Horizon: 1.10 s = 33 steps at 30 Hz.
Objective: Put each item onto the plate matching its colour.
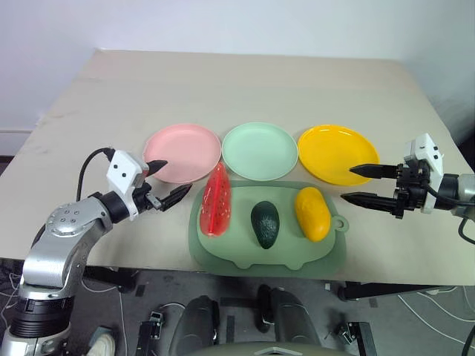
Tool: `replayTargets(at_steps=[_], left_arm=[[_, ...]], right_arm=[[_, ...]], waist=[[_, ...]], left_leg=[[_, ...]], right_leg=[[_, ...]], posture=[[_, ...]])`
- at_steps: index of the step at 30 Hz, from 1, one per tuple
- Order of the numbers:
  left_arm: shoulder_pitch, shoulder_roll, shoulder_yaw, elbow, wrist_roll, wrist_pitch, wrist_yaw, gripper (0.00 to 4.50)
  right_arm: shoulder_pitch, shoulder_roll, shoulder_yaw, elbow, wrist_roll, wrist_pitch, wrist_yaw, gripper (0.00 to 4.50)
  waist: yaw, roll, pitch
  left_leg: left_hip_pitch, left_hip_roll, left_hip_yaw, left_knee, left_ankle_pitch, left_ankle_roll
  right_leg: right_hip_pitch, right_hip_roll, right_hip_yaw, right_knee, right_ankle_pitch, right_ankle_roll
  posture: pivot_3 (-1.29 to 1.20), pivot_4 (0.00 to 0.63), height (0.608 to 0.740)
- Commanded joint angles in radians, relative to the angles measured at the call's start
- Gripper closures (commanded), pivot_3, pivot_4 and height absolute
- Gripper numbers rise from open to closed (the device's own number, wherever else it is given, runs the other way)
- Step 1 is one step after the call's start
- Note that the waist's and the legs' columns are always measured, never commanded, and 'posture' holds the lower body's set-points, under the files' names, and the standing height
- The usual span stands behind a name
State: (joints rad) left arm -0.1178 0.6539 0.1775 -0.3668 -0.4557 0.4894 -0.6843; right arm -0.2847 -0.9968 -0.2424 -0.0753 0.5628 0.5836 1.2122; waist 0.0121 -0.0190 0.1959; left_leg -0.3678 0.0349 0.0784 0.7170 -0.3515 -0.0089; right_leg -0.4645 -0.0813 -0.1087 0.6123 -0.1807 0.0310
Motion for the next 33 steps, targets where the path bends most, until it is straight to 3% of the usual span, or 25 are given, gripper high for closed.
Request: replayTargets(at_steps=[1, 9, 21, 26, 33], left_arm=[[0.025, 0.000, 0.016, -0.045, 0.008, -0.022, 0.009, 0.05], [0.049, 0.008, 0.035, -0.063, 0.022, -0.019, 0.022, 0.05], [-0.012, 0.019, 0.078, -0.001, -0.013, -0.019, -0.013, 0.05], [-0.043, 0.022, 0.075, 0.037, -0.010, -0.031, -0.023, 0.05], [-0.074, 0.006, 0.051, 0.093, 0.008, -0.063, -0.023, 0.05]], right_arm=[[-0.034, -0.013, -0.007, -0.018, 0.005, -0.001, -0.006, 0.49], [-0.096, -0.026, 0.019, 0.027, -0.012, 0.051, -0.027, 0.49], [0.004, -0.058, -0.051, -0.113, 0.003, 0.043, -0.017, 0.49], [-0.003, -0.091, -0.045, -0.181, 0.013, 0.130, -0.074, 0.49], [-0.036, -0.155, -0.120, -0.408, 0.240, 0.436, -0.160, 0.49]], waist=[[0.001, 0.000, 0.000], [0.002, 0.000, 0.000], [0.002, 0.000, 0.000], [0.001, 0.000, 0.000], [0.002, 0.000, 0.000]], left_leg=[[0.000, 0.000, 0.000, 0.000, 0.000, 0.000], [0.000, 0.000, 0.000, 0.000, 0.000, 0.000], [-0.001, 0.000, 0.000, 0.000, 0.000, 0.000], [-0.001, 0.000, 0.000, 0.000, 0.000, 0.000], [-0.001, 0.000, -0.001, 0.000, 0.000, 0.000]], right_leg=[[0.000, 0.000, 0.000, 0.000, 0.000, 0.000], [0.000, 0.000, 0.000, 0.000, 0.000, 0.000], [0.000, 0.000, 0.000, 0.000, 0.000, 0.000], [0.000, 0.000, 0.000, 0.000, 0.000, 0.000], [-0.001, 0.000, 0.000, 0.000, 0.000, 0.000]], posture=[[0.00, 0.150, 0.740], [0.00, 0.150, 0.740], [0.00, 0.150, 0.740], [0.00, 0.150, 0.740], [0.00, 0.150, 0.740]])
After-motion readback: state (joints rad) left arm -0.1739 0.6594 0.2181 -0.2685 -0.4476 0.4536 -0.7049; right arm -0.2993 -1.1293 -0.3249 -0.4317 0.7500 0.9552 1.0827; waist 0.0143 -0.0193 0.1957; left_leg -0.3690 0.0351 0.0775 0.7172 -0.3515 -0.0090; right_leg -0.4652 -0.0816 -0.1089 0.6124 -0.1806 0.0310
